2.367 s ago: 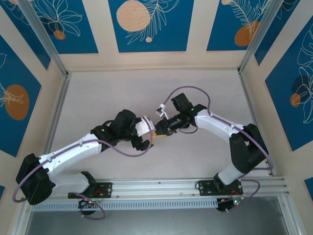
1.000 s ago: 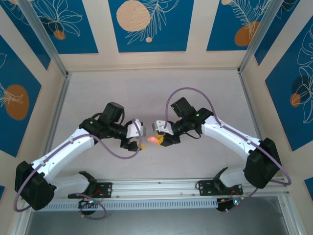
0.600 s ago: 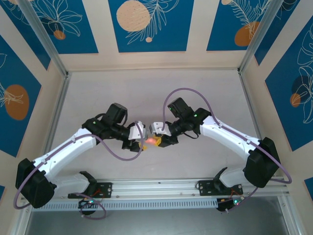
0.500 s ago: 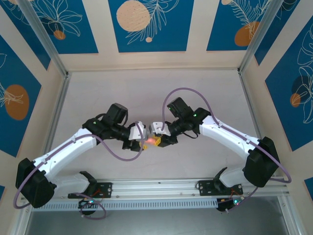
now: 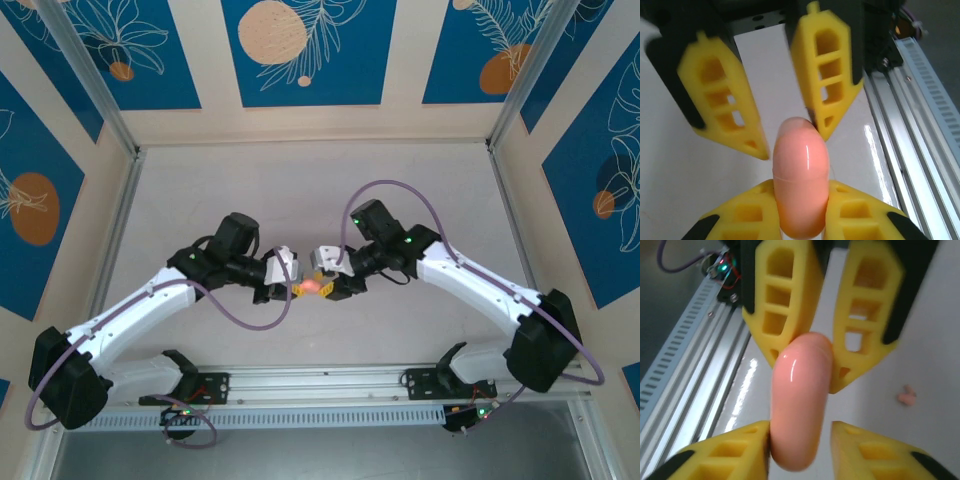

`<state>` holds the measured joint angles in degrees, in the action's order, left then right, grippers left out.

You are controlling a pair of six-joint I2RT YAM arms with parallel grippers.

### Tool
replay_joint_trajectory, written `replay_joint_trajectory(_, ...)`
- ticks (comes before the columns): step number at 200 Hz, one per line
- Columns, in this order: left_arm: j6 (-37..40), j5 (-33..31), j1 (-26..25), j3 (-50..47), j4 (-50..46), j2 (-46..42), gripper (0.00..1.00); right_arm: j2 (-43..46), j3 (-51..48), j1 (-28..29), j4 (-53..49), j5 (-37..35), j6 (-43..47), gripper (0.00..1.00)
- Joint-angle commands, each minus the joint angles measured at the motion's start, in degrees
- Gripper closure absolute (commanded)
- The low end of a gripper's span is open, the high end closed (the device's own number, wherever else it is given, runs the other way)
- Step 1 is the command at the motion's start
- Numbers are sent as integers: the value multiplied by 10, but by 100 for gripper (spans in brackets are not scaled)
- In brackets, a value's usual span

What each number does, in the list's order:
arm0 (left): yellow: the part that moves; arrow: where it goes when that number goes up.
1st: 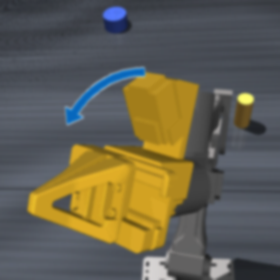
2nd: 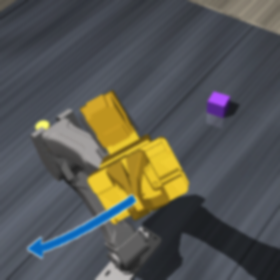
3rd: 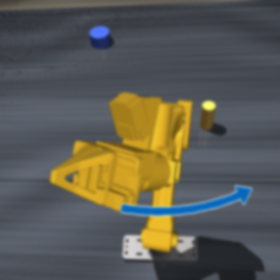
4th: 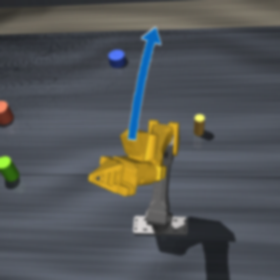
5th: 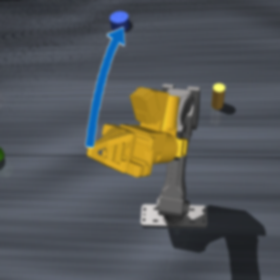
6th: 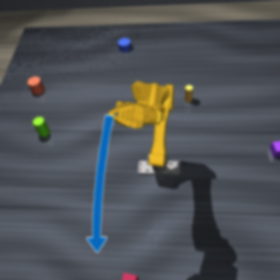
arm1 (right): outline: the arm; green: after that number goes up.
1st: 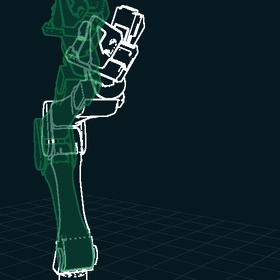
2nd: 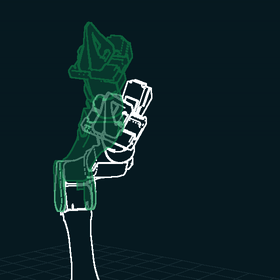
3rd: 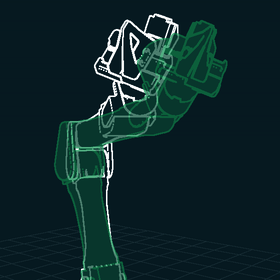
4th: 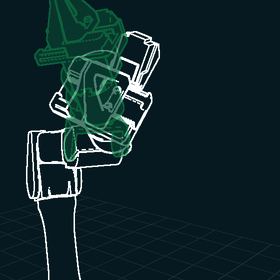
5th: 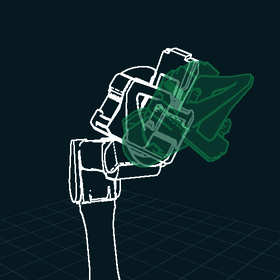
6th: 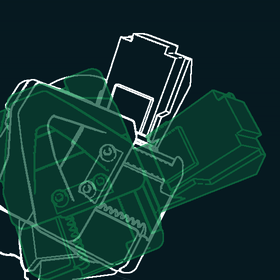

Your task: Insert the wireless bluetooth earbuds into the charging case

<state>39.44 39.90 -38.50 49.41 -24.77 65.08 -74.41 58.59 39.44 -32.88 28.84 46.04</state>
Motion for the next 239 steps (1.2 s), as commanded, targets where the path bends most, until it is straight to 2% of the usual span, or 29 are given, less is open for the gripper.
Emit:
replay_joint_trajectory(1, -111, 2, 1, -67, 167, -31, 88, 68, -55, -37, 108, 38, -66, 54)
replay_joint_trajectory(24, -235, 10, 2, -139, 346, -44, 88, 134, -143, -81, 226, 96, -134, 39)
replay_joint_trajectory(38, -290, 18, 2, -169, 429, -43, 88, 161, -183, -98, 284, 120, -165, 34)
replay_joint_trajectory(63, -350, 28, 2, -202, 525, -37, 88, 167, -196, -104, 310, 160, -199, 33)
replay_joint_trajectory(91, -369, 36, 2, -213, 566, -37, 88, 142, -184, -103, 310, 207, -215, 34)
replay_joint_trajectory(159, -382, 61, 2, -208, 587, -30, 87, 67, -126, -101, 295, 276, -213, 45)
replay_joint_trajectory(195, -390, 64, 2, -208, 593, -32, 87, 43, -98, -101, 255, 295, -180, 63)
replay_joint_trajectory(216, -393, 64, 2, -207, 594, -33, 83, 35, -83, -102, 226, 295, -159, 73)
replay_joint_trajectory(239, -385, 63, 2, -203, 578, -38, 81, 36, -68, -103, 182, 288, -122, 79)
